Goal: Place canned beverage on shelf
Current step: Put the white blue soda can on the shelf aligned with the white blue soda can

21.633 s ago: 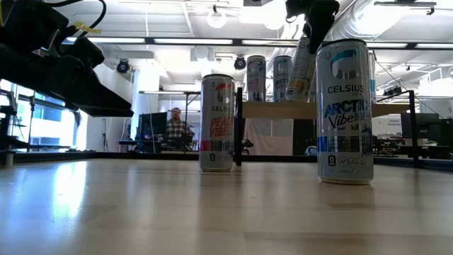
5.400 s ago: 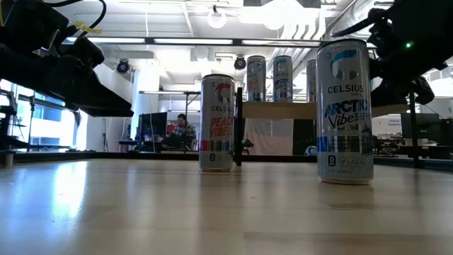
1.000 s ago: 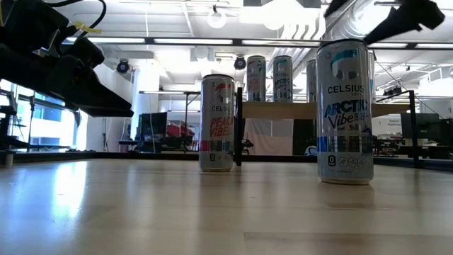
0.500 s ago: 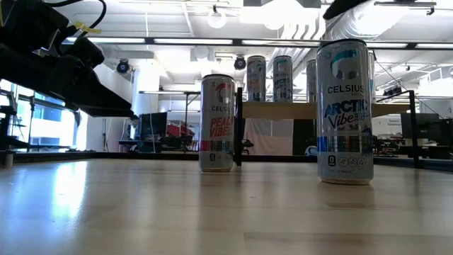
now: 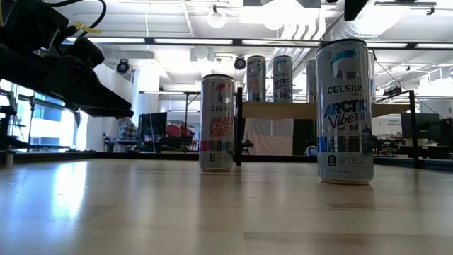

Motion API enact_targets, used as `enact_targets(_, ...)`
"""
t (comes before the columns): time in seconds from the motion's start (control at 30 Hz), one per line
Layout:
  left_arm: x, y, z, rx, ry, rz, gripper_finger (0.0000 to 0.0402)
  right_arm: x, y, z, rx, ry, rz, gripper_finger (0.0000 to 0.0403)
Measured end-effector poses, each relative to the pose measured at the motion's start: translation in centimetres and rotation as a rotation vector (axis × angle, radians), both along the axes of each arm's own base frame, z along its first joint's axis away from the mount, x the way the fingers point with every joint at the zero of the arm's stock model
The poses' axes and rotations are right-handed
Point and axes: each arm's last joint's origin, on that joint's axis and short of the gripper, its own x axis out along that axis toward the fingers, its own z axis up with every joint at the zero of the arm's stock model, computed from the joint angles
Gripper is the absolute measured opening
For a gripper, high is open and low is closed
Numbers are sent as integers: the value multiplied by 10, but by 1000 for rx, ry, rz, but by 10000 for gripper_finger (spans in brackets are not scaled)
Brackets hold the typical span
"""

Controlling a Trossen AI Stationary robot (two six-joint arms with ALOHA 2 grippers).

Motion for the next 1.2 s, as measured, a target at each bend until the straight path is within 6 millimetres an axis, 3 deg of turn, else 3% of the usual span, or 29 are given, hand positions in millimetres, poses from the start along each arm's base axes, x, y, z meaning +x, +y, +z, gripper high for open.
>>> enact_targets(0.17, 0, 0, 0, 0, 0, 0, 305, 3, -17, -10, 35, 97, -74, 248)
enact_targets(0.3, 0, 0, 0, 0, 0, 0, 305, 11, -27, -12, 83, 72, -84, 262)
enact_targets(0.6, 0, 0, 0, 0, 0, 0, 305, 6, -42, -3, 77, 74, -177, 357)
enact_targets(0.73, 0, 0, 0, 0, 0, 0, 305, 8, -47, -9, 117, 104, -192, 395)
enact_targets(1.2, 0, 0, 0, 0, 0, 0, 305, 18, -67, -38, 209, 169, -180, 399)
